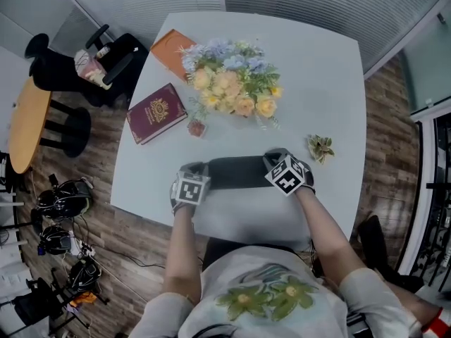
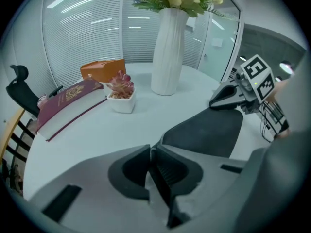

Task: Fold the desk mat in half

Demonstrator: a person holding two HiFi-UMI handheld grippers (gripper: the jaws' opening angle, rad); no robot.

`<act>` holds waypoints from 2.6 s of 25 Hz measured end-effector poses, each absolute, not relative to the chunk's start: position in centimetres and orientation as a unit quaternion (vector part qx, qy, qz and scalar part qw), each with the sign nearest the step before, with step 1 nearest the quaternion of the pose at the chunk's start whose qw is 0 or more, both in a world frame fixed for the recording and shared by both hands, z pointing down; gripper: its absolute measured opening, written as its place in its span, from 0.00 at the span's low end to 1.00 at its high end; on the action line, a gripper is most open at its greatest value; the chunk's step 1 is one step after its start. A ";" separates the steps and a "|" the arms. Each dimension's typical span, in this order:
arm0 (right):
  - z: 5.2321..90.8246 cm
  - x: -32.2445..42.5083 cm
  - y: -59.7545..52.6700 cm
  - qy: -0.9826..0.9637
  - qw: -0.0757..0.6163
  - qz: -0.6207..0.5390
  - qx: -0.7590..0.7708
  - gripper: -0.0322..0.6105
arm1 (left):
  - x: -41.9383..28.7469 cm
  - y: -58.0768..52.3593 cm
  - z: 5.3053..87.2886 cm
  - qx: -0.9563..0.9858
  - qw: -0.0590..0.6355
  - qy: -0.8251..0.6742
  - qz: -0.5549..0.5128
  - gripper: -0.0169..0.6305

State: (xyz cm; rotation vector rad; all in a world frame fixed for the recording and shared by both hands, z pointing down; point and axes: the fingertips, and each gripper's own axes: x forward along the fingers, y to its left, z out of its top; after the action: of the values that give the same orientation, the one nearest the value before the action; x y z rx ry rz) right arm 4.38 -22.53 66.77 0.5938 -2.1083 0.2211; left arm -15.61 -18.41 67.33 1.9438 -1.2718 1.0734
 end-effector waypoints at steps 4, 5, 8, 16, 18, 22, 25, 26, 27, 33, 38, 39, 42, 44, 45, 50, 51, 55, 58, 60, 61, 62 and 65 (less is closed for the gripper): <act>66.7 4.3 -22.6 -0.849 0.452 0.095 0.255 0.09 | -15.5 -18.4 67.0 0.725 0.332 -0.486 0.358 0.12; 66.6 4.3 -22.6 -0.848 0.451 0.102 0.260 0.09 | -15.5 -18.4 67.1 0.722 0.344 -0.489 0.347 0.14; 66.1 4.4 -22.8 -0.848 0.438 0.115 0.277 0.09 | -15.7 -18.5 66.6 0.720 0.357 -0.499 0.323 0.21; 63.5 4.3 -22.8 -0.856 0.402 0.125 0.300 0.11 | -16.3 -18.8 64.4 0.721 0.345 -0.527 0.289 0.24; 62.7 4.2 -22.6 -0.859 0.393 0.128 0.304 0.14 | -16.4 -18.7 63.8 0.722 0.339 -0.533 0.282 0.24; 60.8 4.0 -22.2 -0.865 0.372 0.120 0.314 0.14 | -16.5 -18.4 62.0 0.725 0.328 -0.543 0.267 0.24; 58.6 3.9 -21.7 -0.873 0.343 0.115 0.327 0.14 | -16.3 -17.7 60.1 0.731 0.322 -0.550 0.246 0.24; 57.8 3.8 -21.5 -0.875 0.334 0.113 0.332 0.14 | -16.2 -17.6 59.3 0.733 0.316 -0.554 0.237 0.24; 57.0 3.8 -21.3 -0.877 0.324 0.112 0.338 0.14 | -16.2 -17.5 58.5 0.735 0.308 -0.559 0.229 0.24; 52.5 3.5 -19.8 -0.885 0.270 0.105 0.365 0.14 | -15.7 -16.3 53.8 0.747 0.267 -0.581 0.185 0.24; 50.0 2.8 -17.6 -0.893 0.245 0.097 0.364 0.14 | -14.1 -14.9 51.6 0.763 0.237 -0.574 0.180 0.24; 49.5 2.6 -17.0 -0.896 0.241 0.094 0.361 0.14 | -13.7 -14.5 51.1 0.767 0.230 -0.572 0.179 0.23; 48.0 1.9 -15.2 -0.903 0.225 0.086 0.356 0.11 | -12.0 -13.2 49.6 0.780 0.219 -0.562 0.166 0.20; 47.1 1.7 -14.3 -0.904 0.214 0.081 0.360 0.08 | -10.8 -12.3 48.9 0.788 0.210 -0.556 0.160 0.17; 46.7 1.7 -14.0 -0.904 0.212 0.079 0.363 0.08 | -10.3 -11.8 48.7 0.789 0.204 -0.556 0.160 0.13; 45.8 1.5 -12.1 -0.899 0.211 0.077 0.377 0.08 | -8.0 -9.8 47.7 0.791 0.187 -0.557 0.170 0.04; 45.7 1.4 -11.7 -0.899 0.209 0.077 0.377 0.08 | -7.6 -9.5 47.5 0.793 0.186 -0.555 0.167 0.03; 45.2 1.0 -9.9 -0.901 0.197 0.086 0.377 0.08 | -6.6 -8.4 46.4 0.807 0.186 -0.543 0.139 0.03; 44.8 1.0 -8.7 -0.903 0.191 0.090 0.375 0.08 | -5.9 -7.5 45.3 0.818 0.171 -0.532 0.137 0.03; 44.4 1.0 -8.0 -0.904 0.188 0.088 0.374 0.08 | -5.5 -7.0 44.9 0.823 0.163 -0.526 0.141 0.03; 44.2 1.1 -7.7 -0.904 0.185 0.087 0.374 0.08 | -5.4 -6.8 44.8 0.824 0.161 -0.525 0.141 0.03; 43.9 1.1 -7.4 -0.905 0.182 0.086 0.374 0.08 | -5.3 -6.6 44.7 0.824 0.161 -0.525 0.140 0.03; 43.3 1.3 -6.7 -0.907 0.175 0.089 0.373 0.08 | -5.0 -6.0 44.7 0.824 0.161 -0.523 0.145 0.03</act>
State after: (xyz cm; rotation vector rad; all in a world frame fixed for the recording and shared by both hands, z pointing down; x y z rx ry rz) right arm 1.29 -6.71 43.27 1.0580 -2.5685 0.2514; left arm -5.04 -6.01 44.68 2.3541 -1.4936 0.4141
